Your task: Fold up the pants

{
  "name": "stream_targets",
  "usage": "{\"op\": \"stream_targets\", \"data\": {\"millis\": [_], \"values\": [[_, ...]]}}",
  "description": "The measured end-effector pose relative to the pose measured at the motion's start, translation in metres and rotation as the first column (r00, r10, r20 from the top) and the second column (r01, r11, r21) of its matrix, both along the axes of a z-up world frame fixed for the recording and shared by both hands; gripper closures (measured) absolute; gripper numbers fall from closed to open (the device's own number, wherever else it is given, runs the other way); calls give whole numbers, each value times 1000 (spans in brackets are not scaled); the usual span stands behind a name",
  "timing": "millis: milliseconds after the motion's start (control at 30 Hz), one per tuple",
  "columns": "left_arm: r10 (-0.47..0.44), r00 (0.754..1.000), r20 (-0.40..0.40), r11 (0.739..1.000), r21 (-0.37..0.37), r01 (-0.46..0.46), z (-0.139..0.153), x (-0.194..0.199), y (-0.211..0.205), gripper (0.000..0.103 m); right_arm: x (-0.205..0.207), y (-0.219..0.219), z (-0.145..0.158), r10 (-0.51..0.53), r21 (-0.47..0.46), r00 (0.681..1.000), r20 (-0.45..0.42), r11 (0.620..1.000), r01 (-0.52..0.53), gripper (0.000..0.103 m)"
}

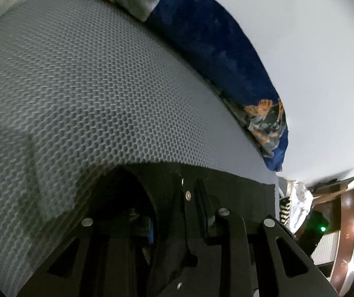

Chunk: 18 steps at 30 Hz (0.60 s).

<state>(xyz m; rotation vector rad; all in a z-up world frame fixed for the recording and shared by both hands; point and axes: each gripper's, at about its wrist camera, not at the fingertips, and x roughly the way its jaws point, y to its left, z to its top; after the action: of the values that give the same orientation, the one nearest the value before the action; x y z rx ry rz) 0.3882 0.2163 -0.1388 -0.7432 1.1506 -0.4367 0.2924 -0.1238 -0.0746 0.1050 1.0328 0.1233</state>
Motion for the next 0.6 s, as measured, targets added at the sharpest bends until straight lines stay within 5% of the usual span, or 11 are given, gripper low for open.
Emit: {"op": "stream_targets", "data": {"millis": [133, 233, 300, 500, 600], "values": [[38, 999, -24, 999, -34, -39, -10, 8, -3, 76, 8, -2, 0, 1, -5, 1000, 9, 1000, -1, 0], [100, 995, -22, 995, -18, -101, -11, 1, -3, 94, 11, -5, -2, -1, -13, 1000, 4, 1000, 1, 0], [114, 993, -4, 993, -17, -114, -8, -5, -3, 94, 14, -8, -2, 6, -29, 1000, 3, 1000, -6, 0], [56, 988, 142, 997, 43, -63, 41, -24, -24, 94, 17, -21, 3, 72, -68, 997, 34, 995, -69, 0], [-17, 975, 219, 997, 77, 0, 67, -38, -38, 94, 21, -32, 7, 193, -20, 980, 53, 981, -193, 0]]}}
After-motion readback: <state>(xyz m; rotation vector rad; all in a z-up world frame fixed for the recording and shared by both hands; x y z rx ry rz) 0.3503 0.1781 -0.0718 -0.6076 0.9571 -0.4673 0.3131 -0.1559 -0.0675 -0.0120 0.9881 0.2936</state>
